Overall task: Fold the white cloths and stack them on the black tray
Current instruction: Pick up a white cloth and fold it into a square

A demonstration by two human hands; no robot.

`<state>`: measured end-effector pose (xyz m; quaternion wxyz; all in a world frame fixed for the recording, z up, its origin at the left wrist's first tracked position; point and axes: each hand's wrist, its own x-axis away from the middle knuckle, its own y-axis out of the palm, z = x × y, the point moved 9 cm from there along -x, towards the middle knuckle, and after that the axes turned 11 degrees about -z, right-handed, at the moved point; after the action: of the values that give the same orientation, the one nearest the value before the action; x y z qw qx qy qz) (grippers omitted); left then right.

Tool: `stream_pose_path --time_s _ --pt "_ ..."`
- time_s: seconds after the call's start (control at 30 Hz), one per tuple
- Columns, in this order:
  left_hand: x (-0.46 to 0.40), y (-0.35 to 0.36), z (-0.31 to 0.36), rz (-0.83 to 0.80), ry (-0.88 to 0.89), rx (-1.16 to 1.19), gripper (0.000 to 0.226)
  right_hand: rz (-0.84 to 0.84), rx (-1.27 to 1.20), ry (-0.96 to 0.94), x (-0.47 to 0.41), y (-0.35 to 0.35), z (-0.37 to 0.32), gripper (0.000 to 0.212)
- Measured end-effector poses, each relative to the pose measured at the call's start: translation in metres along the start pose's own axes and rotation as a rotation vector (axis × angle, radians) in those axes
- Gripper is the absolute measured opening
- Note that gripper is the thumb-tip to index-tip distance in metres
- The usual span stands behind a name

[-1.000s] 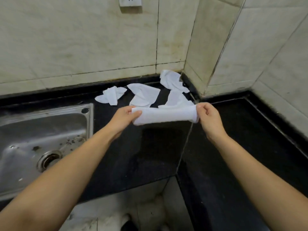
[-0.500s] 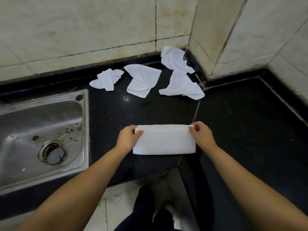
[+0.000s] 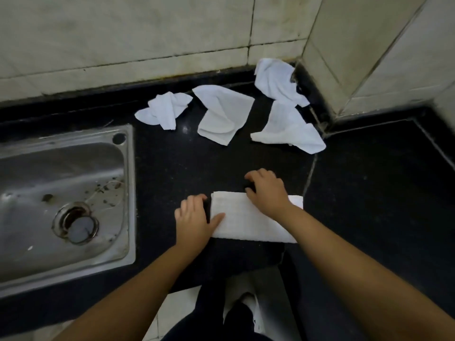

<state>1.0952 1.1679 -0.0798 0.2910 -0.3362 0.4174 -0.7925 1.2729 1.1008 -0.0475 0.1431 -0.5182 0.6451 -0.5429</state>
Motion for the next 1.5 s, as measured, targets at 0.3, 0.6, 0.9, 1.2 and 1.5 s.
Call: stream_pose_path --time_s 0.3,0.6,0.9,1.2,1.5 --pt "0.023 0.012 -0.01 -0.041 -0.002 -0.102 0.057 -0.376 0.292 -0.074 -0.029 0.053 -0.069 0.031" --pt "-0.026 -0.125 0.032 0.168 0.229 0.512 0.013 0.1 -0.366 -0.231 -0.004 -0.117 -0.073 0.023" --pt "0.017 -0.137 0.039 0.14 0.405 0.452 0.006 0.131 -0.569 -0.349 0.052 -0.092 -0.047 0.002" --pt "0.051 -0.016 -0.007 -0.25 0.137 0.634 0.012 -0.226 -0.617 -0.08 0.082 0.035 0.001 0.012" --pt "-0.052 -0.036 -0.004 -0.046 -0.014 0.352 0.021 0.023 -0.534 0.15 -0.012 0.012 0.009 0.019"
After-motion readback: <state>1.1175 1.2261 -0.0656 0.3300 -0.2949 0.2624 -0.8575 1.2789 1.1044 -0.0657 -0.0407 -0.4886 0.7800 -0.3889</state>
